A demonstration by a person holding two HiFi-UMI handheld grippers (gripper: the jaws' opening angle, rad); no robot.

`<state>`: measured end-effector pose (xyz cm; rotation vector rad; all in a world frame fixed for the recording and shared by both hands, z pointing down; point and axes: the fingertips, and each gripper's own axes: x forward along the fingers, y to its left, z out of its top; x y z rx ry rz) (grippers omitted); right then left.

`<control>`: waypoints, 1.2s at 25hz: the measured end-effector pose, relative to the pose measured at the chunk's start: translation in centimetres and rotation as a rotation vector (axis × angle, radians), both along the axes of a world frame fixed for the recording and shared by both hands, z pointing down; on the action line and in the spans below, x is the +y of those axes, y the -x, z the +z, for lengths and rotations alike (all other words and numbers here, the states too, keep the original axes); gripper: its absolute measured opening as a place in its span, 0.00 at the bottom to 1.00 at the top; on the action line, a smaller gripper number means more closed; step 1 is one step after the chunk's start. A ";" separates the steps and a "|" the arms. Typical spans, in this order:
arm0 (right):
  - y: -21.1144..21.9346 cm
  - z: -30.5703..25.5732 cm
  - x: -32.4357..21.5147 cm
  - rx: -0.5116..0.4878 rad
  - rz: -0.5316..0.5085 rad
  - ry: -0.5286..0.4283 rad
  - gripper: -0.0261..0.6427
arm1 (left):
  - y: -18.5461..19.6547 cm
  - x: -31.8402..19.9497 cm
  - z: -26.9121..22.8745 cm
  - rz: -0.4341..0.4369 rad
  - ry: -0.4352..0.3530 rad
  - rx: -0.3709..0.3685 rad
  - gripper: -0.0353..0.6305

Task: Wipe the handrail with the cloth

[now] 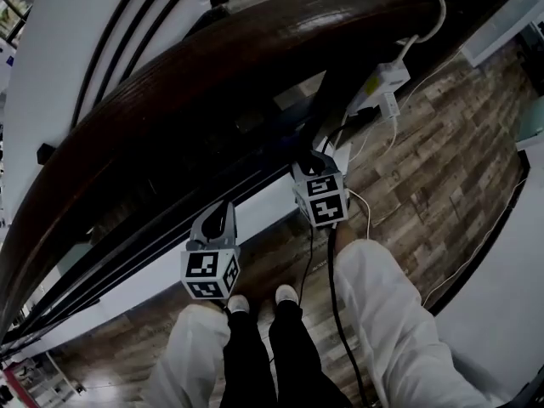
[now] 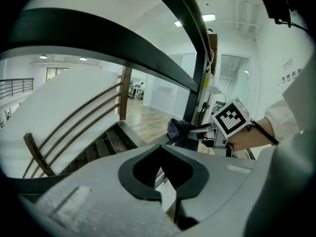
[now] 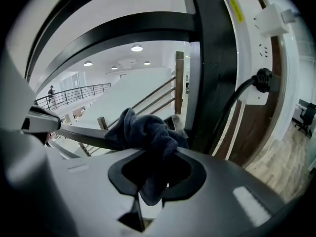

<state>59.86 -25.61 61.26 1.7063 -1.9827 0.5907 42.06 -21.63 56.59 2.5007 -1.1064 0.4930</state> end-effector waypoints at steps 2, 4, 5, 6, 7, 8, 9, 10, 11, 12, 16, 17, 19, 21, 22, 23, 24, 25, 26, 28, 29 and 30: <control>-0.3 -0.1 0.0 0.009 -0.020 -0.005 0.13 | -0.3 0.2 -0.3 -0.013 -0.006 0.000 0.05; -0.6 -0.1 0.0 0.020 -0.030 -0.012 0.13 | -0.5 0.4 -0.5 -0.020 -0.011 0.001 0.05; -0.7 0.0 -0.1 0.025 -0.027 -0.014 0.13 | -0.6 0.5 -0.6 -0.022 -0.014 0.001 0.05; -0.9 0.0 -0.1 0.028 -0.017 -0.015 0.13 | -0.4 0.6 -0.7 -0.024 -0.017 0.000 0.05; -1.2 0.1 -0.2 0.029 -0.004 -0.016 0.13 | -0.2 0.7 -0.8 -0.029 -0.020 -0.002 0.05; -1.5 0.2 -0.2 0.030 0.009 -0.018 0.13 | 0.3 0.7 -0.9 -0.035 -0.023 -0.002 0.05; -1.6 0.1 -0.2 0.030 0.017 -0.020 0.13 | 0.8 0.8 -1.0 -0.044 -0.025 -0.001 0.05; -1.5 0.0 -0.1 0.032 0.021 -0.025 0.13 | 1.4 0.9 -1.1 -0.054 -0.027 0.001 0.05; -1.3 -0.3 0.0 0.037 0.021 -0.033 0.13 | 2.0 1.1 -1.1 -0.063 -0.029 0.003 0.05; -0.9 -0.6 0.2 0.044 0.020 -0.045 0.13 | 2.8 1.2 -1.2 -0.071 -0.030 0.003 0.05; 3.6 -2.4 1.1 0.055 -0.015 -0.082 0.13 | 7.1 2.2 -1.6 -0.119 -0.046 0.006 0.05; 5.3 -2.9 1.4 0.053 -0.028 -0.089 0.13 | 8.5 2.5 -1.7 -0.134 -0.049 0.008 0.05; 8.7 -3.9 2.1 0.052 -0.045 -0.108 0.13 | 11.5 3.1 -1.9 -0.163 -0.055 0.012 0.05; 12.6 -4.8 2.9 0.056 -0.059 -0.125 0.13 | 14.9 3.8 -2.2 -0.194 -0.060 0.017 0.05; 14.9 -5.2 3.5 0.058 -0.068 -0.131 0.13 | 16.9 4.3 -2.4 -0.209 -0.062 0.017 0.05; 17.1 -5.7 4.2 0.057 -0.076 -0.136 0.13 | 18.9 4.9 -2.7 -0.223 -0.065 0.014 0.05; 19.4 -6.0 4.9 0.053 -0.083 -0.139 0.13 | 21.1 5.6 -2.9 -0.237 -0.068 0.008 0.05; 21.8 -6.4 5.7 0.048 -0.092 -0.143 0.13 | 23.5 6.3 -3.1 -0.251 -0.072 -0.001 0.05; 24.4 -6.8 6.5 0.043 -0.107 -0.148 0.13 | 26.1 7.0 -3.4 -0.266 -0.078 -0.010 0.05; 30.1 -7.6 8.0 0.043 -0.154 -0.166 0.13 | 31.7 8.3 -3.7 -0.304 -0.087 -0.026 0.05; 33.0 -8.0 8.7 0.045 -0.183 -0.180 0.13 | 34.7 9.0 -3.8 -0.328 -0.091 -0.033 0.05; 36.0 -8.4 9.4 0.045 -0.213 -0.194 0.13 | 37.6 9.8 -3.8 -0.355 -0.092 -0.040 0.05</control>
